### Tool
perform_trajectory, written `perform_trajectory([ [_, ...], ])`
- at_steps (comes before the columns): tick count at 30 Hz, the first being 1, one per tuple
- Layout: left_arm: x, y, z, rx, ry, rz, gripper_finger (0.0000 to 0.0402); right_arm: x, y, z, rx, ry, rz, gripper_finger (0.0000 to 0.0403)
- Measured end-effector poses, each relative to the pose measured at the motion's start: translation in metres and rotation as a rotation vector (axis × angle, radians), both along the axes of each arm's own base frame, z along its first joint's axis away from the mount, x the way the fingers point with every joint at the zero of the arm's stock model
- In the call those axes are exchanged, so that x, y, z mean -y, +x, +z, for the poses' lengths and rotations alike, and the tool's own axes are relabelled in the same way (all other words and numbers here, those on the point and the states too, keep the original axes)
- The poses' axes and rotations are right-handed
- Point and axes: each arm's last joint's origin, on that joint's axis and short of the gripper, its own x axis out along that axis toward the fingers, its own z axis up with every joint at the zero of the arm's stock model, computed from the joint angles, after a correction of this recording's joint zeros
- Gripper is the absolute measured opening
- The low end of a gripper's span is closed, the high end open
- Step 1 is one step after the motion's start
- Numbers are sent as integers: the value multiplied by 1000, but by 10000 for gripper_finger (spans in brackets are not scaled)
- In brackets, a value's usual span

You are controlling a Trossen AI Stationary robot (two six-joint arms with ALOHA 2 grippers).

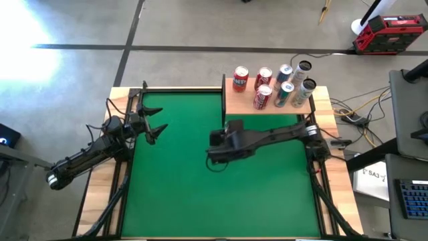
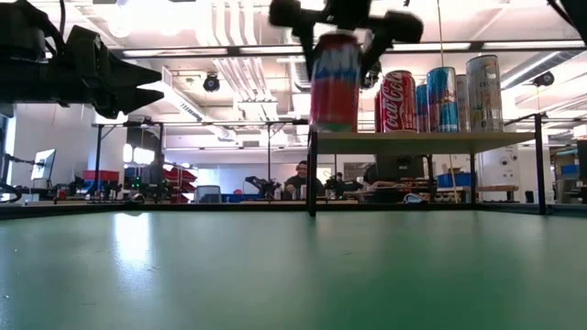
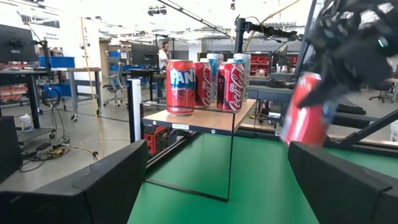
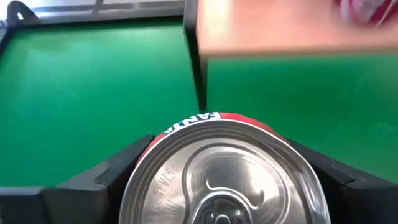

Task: Place canned beverage on shelf
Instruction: Put the red soda can on the shelf aligned with the other red soda can

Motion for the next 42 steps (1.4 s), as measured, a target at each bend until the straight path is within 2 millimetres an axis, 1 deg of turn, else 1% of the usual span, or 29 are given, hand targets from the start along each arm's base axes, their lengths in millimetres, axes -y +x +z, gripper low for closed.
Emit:
perform_trajectory([
  [2, 0, 0, 0, 0, 0, 0, 372, 10, -8, 16, 11, -1, 9, 291],
  [6, 0, 0, 0, 0, 0, 0, 372, 33, -22, 41, 18, -8, 21, 311],
  [8, 0, 0, 0, 0, 0, 0, 372, 48, -28, 51, 12, -11, 18, 313],
  [10, 0, 0, 0, 0, 0, 0, 372, 63, -31, 55, -5, 7, 12, 309],
  [13, 0, 0, 0, 0, 0, 0, 372, 86, -33, 54, -26, 41, -12, 301],
  [16, 0, 0, 0, 0, 0, 0, 372, 104, -32, 51, -35, 86, -36, 299],
  [22, 0, 0, 0, 0, 0, 0, 372, 129, -31, 50, -6, 95, -81, 308],
  [26, 0, 0, 0, 0, 0, 0, 372, 142, -32, 49, 4, 93, -112, 305],
  [30, 0, 0, 0, 0, 0, 0, 372, 152, -30, 43, -19, 95, -131, 305],
  [37, 0, 0, 0, 0, 0, 0, 372, 165, -26, 31, -42, 82, -169, 307],
  [42, 0, 0, 0, 0, 0, 0, 372, 172, -25, 29, -41, 77, -185, 310],
])
